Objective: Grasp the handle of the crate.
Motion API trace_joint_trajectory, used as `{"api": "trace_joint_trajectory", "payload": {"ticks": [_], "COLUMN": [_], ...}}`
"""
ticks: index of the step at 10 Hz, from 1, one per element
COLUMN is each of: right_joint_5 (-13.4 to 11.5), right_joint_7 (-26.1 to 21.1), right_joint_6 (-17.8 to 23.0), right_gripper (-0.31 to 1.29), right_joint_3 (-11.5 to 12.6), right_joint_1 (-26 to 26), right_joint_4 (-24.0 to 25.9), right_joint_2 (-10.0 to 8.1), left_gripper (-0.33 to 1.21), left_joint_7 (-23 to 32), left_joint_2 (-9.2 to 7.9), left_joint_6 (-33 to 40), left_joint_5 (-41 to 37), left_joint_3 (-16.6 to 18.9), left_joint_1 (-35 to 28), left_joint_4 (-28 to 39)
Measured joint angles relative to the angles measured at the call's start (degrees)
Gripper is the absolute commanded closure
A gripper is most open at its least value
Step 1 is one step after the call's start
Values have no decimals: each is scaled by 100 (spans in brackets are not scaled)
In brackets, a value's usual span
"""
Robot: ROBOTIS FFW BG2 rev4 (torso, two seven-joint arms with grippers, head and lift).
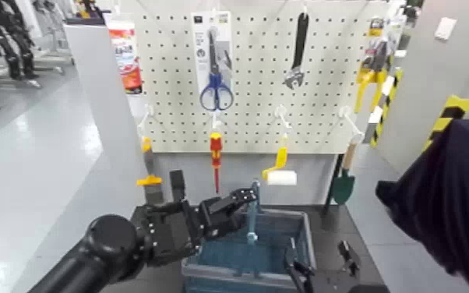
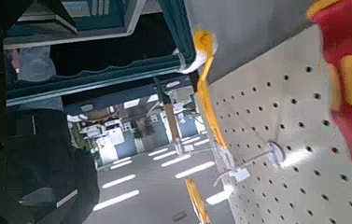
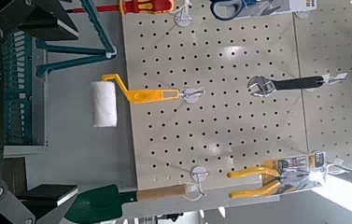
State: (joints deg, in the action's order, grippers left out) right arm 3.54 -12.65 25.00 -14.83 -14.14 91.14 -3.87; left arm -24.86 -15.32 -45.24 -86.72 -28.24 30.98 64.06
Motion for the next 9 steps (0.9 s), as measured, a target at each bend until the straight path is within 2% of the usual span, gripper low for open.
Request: {"api": "trace_joint_trajectory", "payload": {"ticks": [4, 7, 8, 9], "right_joint_5": [33, 45, 53, 58], "right_joint_7": [-6, -9, -9, -9], "right_joint_6": [69, 91, 92, 98], "right_gripper": [14, 14, 14, 14], "right_joint_3": [-45, -72, -84, -98], "right_joint_1": [32, 52, 59, 68], "right_joint_4": [-49, -70, -77, -83], "right_joint_2": [1, 0, 0, 0], "left_gripper": [10, 11, 18, 45], "left_joint_7": [-206, -204, -204, -205], "left_joint_2": [142, 187, 194, 202], "left_joint_6": [-159, -195, -195, -191], "left_joint_5": [-309, -443, -471, -505], "left_joint_3": [-437, -531, -542, -547], "left_joint_1": [426, 544, 579, 615], "left_joint_4": [-799, -1029, -1075, -1117]}}
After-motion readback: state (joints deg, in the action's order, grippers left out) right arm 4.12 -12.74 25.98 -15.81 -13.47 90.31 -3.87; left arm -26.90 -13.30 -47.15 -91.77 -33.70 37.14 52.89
